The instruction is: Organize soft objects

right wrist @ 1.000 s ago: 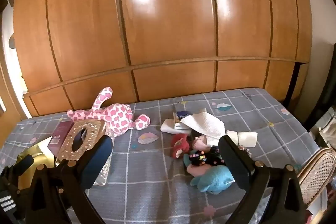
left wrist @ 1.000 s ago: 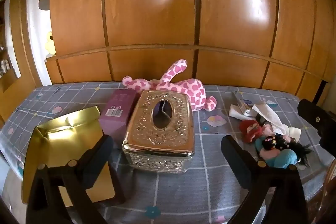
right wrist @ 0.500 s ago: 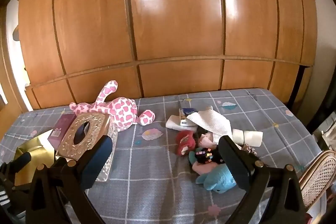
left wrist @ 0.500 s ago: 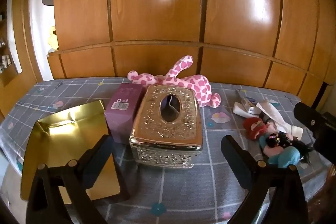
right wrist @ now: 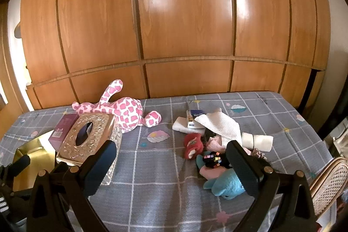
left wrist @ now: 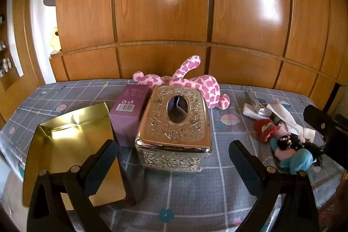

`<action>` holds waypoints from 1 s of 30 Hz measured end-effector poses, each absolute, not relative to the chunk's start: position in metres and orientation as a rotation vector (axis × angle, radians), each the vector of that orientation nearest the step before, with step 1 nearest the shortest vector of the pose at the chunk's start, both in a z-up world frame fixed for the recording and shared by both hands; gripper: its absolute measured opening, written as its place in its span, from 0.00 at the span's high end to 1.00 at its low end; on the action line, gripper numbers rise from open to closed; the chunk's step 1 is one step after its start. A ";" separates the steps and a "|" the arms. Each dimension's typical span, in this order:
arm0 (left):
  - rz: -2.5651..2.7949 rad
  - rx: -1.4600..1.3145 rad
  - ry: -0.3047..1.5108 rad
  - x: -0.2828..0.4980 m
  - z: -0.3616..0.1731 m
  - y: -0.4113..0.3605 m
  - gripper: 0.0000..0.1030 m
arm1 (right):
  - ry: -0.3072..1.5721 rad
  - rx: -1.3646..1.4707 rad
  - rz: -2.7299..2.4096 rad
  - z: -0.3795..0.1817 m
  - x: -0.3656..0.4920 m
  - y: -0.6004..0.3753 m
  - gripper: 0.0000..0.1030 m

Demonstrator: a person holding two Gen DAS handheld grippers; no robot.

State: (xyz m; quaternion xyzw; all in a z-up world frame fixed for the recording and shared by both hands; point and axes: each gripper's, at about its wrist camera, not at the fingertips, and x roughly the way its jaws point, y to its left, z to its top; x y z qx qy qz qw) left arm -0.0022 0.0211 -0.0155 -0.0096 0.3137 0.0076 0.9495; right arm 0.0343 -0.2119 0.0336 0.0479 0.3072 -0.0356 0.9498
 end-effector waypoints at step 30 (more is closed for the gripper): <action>0.002 -0.033 0.656 -0.002 -0.017 0.018 0.00 | 0.627 0.100 -0.074 0.028 0.034 -0.211 0.00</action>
